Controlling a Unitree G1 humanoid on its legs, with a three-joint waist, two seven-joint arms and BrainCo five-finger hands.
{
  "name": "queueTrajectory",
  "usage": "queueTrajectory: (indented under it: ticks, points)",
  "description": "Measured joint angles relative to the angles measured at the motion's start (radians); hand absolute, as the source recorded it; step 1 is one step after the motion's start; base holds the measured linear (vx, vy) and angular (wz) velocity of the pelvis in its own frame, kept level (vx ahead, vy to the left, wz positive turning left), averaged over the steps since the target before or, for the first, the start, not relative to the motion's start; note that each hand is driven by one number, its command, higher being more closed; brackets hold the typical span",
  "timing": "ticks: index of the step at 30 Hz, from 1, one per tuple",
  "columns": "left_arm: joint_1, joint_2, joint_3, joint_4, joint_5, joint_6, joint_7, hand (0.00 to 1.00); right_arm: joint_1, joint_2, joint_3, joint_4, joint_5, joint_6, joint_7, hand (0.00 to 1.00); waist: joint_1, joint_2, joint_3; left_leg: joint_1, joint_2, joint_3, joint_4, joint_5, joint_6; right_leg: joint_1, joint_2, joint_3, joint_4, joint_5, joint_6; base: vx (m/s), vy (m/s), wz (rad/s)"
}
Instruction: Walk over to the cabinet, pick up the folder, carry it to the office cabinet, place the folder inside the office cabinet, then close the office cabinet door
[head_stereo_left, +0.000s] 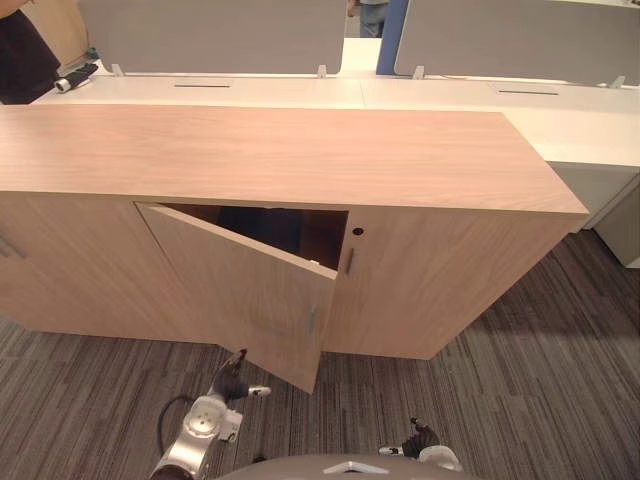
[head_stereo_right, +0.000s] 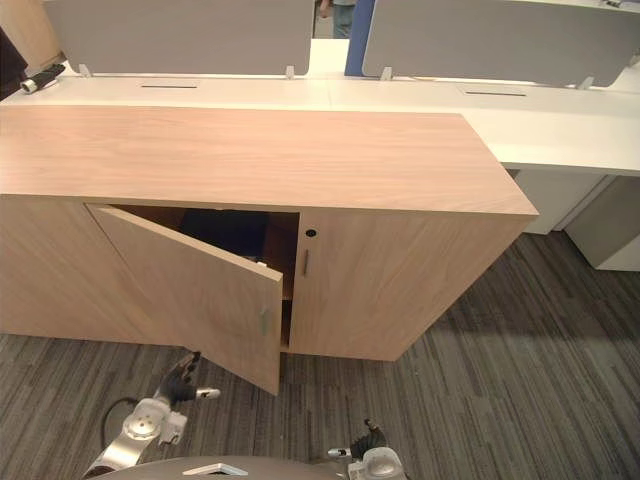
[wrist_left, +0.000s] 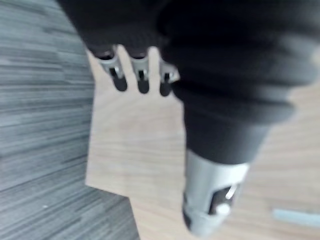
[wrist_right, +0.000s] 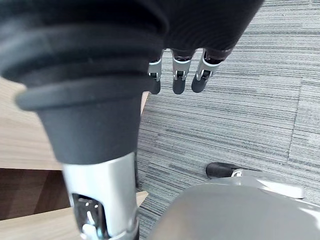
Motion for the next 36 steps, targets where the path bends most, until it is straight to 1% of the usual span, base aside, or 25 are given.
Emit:
queueTrajectory:
  ticks: [3, 7, 8, 9, 10, 14, 17, 23, 26, 29, 33, 35, 36]
  points:
    - [0.02, -0.006, 0.048, 0.093, 0.01, 0.015, 0.01, 0.0, 0.003, 0.007, -0.02, 0.0, 0.002, 0.0, 0.0, 0.0, 0.002, -0.004, -0.001, 0.0, 0.0, 0.0, 0.0, -0.001, 0.001, 0.0, -0.003, 0.0, -0.002, -0.002, 0.002, -0.03, 0.0, 0.0]
    - [0.037, -0.008, 0.109, 0.166, 0.025, 0.032, 0.025, 0.0, 0.008, 0.015, -0.039, 0.001, 0.019, 0.0, 0.0, 0.0, 0.003, -0.01, -0.001, -0.001, -0.004, 0.002, 0.0, -0.004, 0.002, 0.001, -0.007, 0.001, -0.005, -0.001, 0.002, 0.01, 0.001, 0.0]
    - [0.037, -0.008, 0.126, 0.17, 0.031, 0.036, 0.034, 0.0, 0.009, 0.016, -0.04, 0.003, 0.019, 0.0, 0.001, 0.0, 0.005, -0.013, -0.001, -0.001, -0.005, 0.002, 0.0, -0.005, 0.002, 0.001, -0.008, 0.001, -0.005, 0.002, -0.003, 0.04, 0.004, 0.0]
    - [0.036, -0.008, 0.128, 0.172, 0.036, 0.037, 0.037, 0.0, 0.009, 0.016, -0.04, 0.006, 0.02, 0.0, 0.001, 0.0, 0.008, -0.013, -0.002, 0.0, -0.006, 0.003, 0.0, -0.007, 0.003, 0.002, -0.009, 0.001, -0.005, 0.003, -0.003, 0.05, 0.003, -0.01]
    - [0.035, -0.009, 0.136, 0.174, 0.038, 0.037, 0.037, 0.0, 0.009, 0.016, -0.049, 0.009, 0.02, 0.0, 0.001, 0.0, 0.012, -0.013, -0.002, 0.002, -0.007, 0.003, 0.0, -0.007, 0.004, 0.003, -0.01, 0.001, -0.005, 0.009, 0.007, 0.06, 0.0, -0.04]
    - [0.035, -0.02, 0.166, 0.186, 0.047, 0.04, 0.037, 0.0, 0.003, 0.016, -0.065, 0.038, 0.052, 0.0, 0.002, 0.0, 0.016, -0.013, -0.001, 0.01, -0.009, 0.003, 0.0, -0.008, 0.004, 0.021, -0.009, -0.003, -0.014, 0.013, 0.005, 0.06, -0.016, 0.01]
    - [0.031, -0.024, 0.177, 0.187, 0.056, 0.044, 0.037, 0.0, -0.003, 0.015, -0.067, 0.038, 0.068, 0.0, 0.002, 0.0, 0.017, -0.01, 0.018, 0.021, -0.006, 0.003, 0.001, -0.011, -0.001, 0.036, -0.005, -0.005, -0.019, 0.01, 0.001, 0.02, -0.039, 0.02]
    - [0.019, -0.036, 0.221, 0.203, 0.05, 0.046, 0.039, 0.0, -0.016, 0.013, -0.072, 0.039, 0.088, 0.001, 0.001, 0.0, 0.026, -0.011, 0.024, 0.003, -0.008, -0.024, 0.008, -0.007, 0.001, 0.016, -0.001, -0.001, -0.018, 0.011, 0.0, -0.01, -0.033, 0.04]
    - [0.021, -0.036, 0.243, 0.204, 0.043, 0.046, 0.039, 0.0, -0.036, 0.017, -0.079, 0.039, 0.099, 0.0, 0.002, 0.0, 0.028, -0.013, 0.029, 0.006, -0.008, -0.012, 0.008, -0.008, 0.001, 0.008, -0.001, 0.015, -0.019, 0.013, -0.001, -0.03, -0.012, -0.18]
    - [0.027, -0.036, 0.257, 0.205, 0.043, 0.047, 0.039, 0.0, -0.059, 0.019, -0.086, 0.039, 0.125, 0.0, 0.002, 0.0, 0.034, -0.006, 0.033, 0.014, -0.009, 0.007, 0.008, -0.009, -0.001, -0.004, 0.0, 0.056, -0.021, 0.024, 0.0, -0.03, -0.002, -0.34]
    - [0.04, -0.036, 0.277, 0.206, 0.043, 0.047, 0.044, 0.0, -0.062, 0.02, -0.104, 0.048, 0.137, 0.001, 0.002, 0.0, 0.035, -0.004, 0.033, 0.022, -0.009, 0.015, 0.008, -0.012, -0.005, -0.005, -0.001, 0.078, -0.023, 0.029, 0.003, -0.05, -0.011, -0.16]
    - [0.048, -0.036, 0.282, 0.208, 0.043, 0.048, 0.058, 0.0, -0.062, 0.02, -0.105, 0.048, 0.138, 0.002, 0.002, 0.0, 0.039, -0.004, 0.033, 0.023, -0.01, 0.025, 0.008, -0.018, -0.014, -0.009, -0.001, 0.087, -0.026, 0.033, 0.002, -0.05, -0.009, -0.2]
    - [0.052, -0.035, 0.283, 0.209, 0.042, 0.048, 0.06, 0.0, -0.063, 0.02, -0.105, 0.048, 0.138, 0.002, 0.002, 0.0, 0.046, -0.004, 0.033, 0.023, -0.011, 0.029, 0.008, -0.02, -0.017, -0.015, -0.001, 0.097, -0.026, 0.035, -0.001, -0.05, -0.005, -0.21]
